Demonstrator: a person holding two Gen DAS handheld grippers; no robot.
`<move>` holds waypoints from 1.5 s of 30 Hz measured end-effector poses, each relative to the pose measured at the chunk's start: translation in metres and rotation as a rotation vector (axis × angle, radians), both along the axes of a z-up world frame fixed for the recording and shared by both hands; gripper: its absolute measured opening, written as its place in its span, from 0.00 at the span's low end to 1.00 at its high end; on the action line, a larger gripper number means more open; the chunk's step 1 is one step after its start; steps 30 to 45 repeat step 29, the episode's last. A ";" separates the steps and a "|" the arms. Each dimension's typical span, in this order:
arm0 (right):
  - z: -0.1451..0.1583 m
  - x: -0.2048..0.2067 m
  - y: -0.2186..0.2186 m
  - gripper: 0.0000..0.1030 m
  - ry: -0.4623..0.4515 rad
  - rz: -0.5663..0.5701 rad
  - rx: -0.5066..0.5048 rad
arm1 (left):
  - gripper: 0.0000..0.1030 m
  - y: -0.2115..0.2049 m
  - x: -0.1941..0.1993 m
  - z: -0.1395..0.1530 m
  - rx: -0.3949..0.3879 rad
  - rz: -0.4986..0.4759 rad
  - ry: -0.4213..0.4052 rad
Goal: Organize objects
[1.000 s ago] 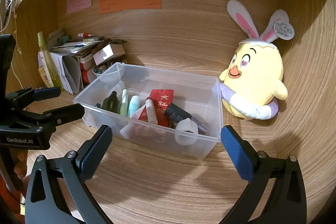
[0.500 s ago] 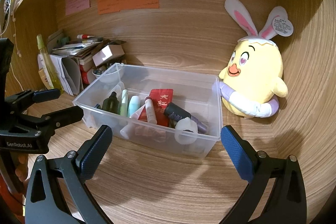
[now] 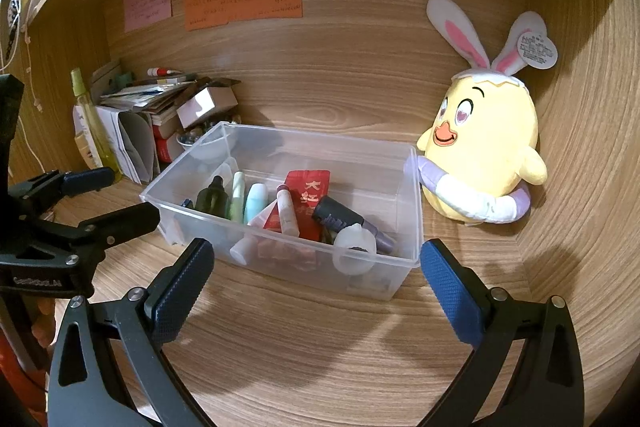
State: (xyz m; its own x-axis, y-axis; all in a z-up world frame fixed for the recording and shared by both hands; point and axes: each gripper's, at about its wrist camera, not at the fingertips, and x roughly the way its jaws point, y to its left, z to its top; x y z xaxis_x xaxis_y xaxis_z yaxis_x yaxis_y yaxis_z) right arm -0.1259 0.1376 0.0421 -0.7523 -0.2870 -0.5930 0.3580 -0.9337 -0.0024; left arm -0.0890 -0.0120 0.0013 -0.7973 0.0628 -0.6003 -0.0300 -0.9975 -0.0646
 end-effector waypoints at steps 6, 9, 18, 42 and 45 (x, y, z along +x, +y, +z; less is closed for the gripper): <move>0.000 0.001 0.003 1.00 -0.003 -0.006 -0.005 | 0.96 0.004 0.003 0.003 -0.011 -0.012 0.018; 0.000 0.001 0.005 1.00 -0.007 -0.009 -0.010 | 0.96 0.006 0.002 0.002 -0.016 -0.011 0.020; 0.000 -0.001 0.008 1.00 -0.014 -0.010 -0.022 | 0.96 0.005 0.000 0.000 0.014 -0.031 0.006; -0.002 0.000 0.006 1.00 -0.019 -0.010 -0.019 | 0.96 -0.002 0.003 0.001 0.041 -0.010 0.025; -0.002 0.000 0.006 1.00 -0.019 -0.010 -0.019 | 0.96 -0.002 0.003 0.001 0.041 -0.010 0.025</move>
